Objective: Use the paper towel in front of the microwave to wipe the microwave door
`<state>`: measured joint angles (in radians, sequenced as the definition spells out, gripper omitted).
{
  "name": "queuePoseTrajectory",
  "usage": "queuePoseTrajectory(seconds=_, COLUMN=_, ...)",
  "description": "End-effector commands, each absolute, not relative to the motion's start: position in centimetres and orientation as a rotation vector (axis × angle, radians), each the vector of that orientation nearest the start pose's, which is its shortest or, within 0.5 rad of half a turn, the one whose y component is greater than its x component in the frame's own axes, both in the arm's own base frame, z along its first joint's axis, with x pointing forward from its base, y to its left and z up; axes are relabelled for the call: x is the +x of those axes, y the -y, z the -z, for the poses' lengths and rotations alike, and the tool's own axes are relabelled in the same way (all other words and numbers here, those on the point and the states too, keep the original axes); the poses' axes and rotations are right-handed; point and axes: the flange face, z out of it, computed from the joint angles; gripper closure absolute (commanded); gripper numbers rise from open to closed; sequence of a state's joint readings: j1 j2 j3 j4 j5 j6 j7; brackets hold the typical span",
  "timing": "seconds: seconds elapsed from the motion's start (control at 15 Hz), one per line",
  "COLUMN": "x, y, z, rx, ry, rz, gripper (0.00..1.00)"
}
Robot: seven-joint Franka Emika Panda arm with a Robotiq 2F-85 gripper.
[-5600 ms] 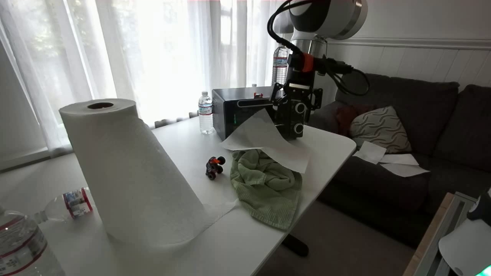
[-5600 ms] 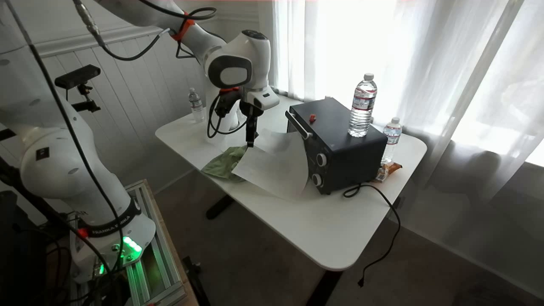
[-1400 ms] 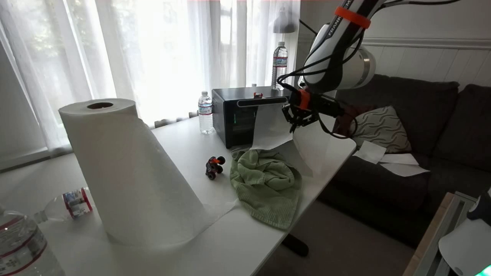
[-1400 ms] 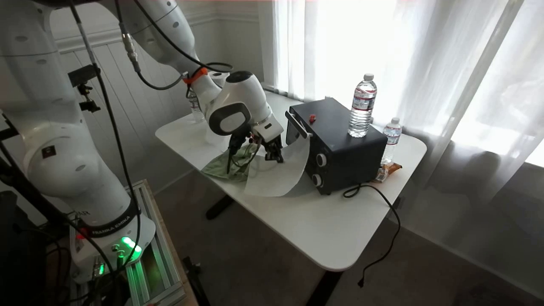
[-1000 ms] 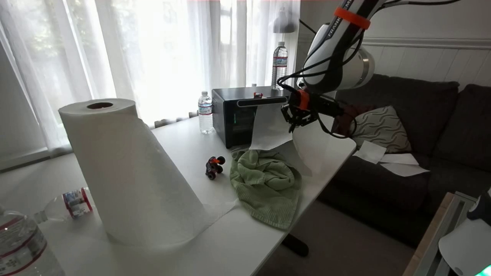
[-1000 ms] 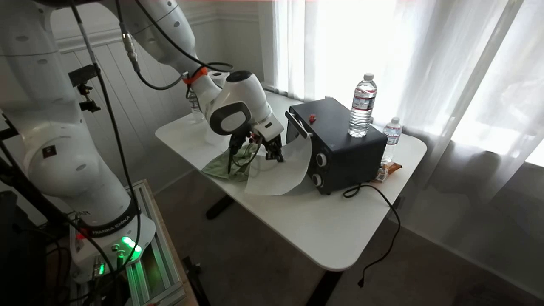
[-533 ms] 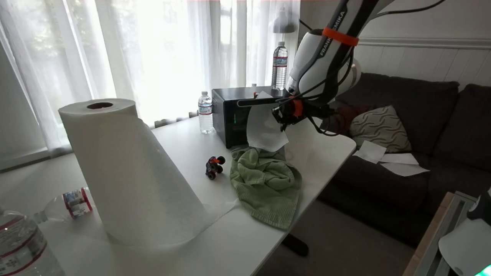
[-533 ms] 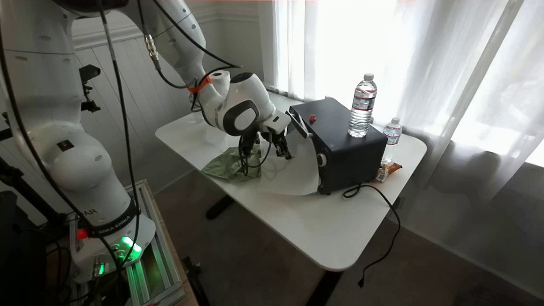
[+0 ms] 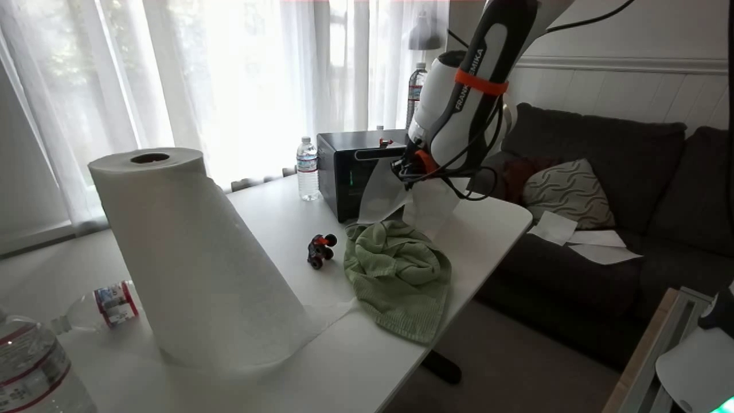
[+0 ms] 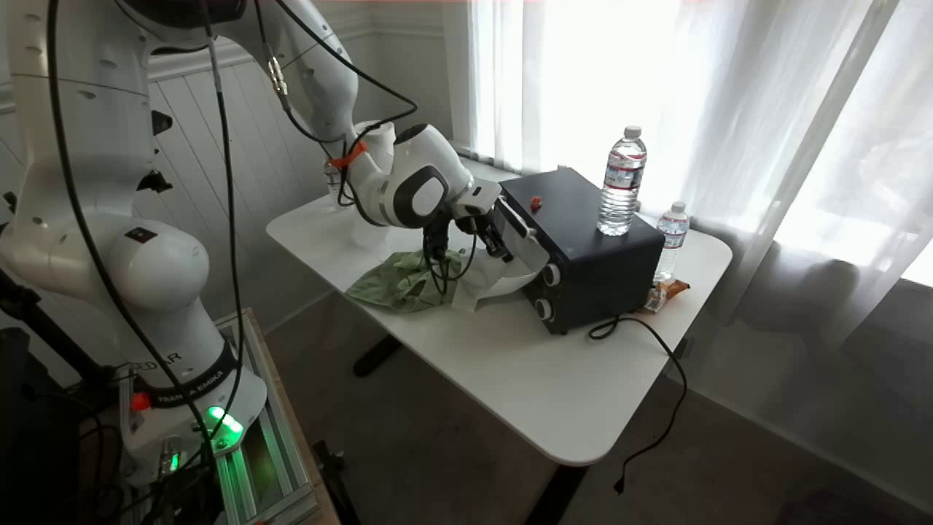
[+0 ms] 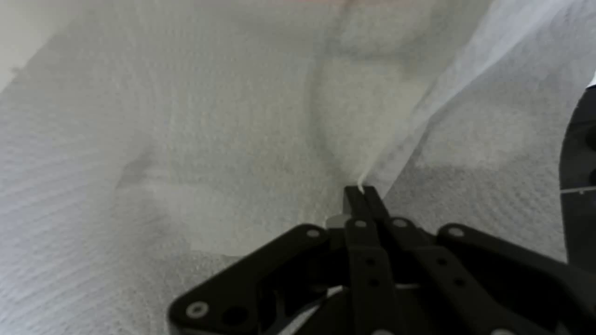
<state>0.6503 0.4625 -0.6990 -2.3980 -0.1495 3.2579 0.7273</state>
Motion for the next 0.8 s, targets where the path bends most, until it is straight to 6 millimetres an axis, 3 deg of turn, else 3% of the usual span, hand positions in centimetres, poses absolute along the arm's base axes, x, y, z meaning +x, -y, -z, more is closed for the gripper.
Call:
queuePoseTrajectory(seconds=0.0, x=54.5, y=0.7, z=-21.4, rx=-3.052, ry=-0.746, rz=0.98, gripper=1.0)
queuePoseTrajectory(seconds=0.4, x=55.1, y=-0.3, z=-20.8, rx=-3.038, ry=-0.725, rz=1.058, gripper=1.0)
queuePoseTrajectory(seconds=0.73, x=55.7, y=-3.3, z=-20.5, rx=-2.988, ry=-0.659, rz=1.048, gripper=1.0)
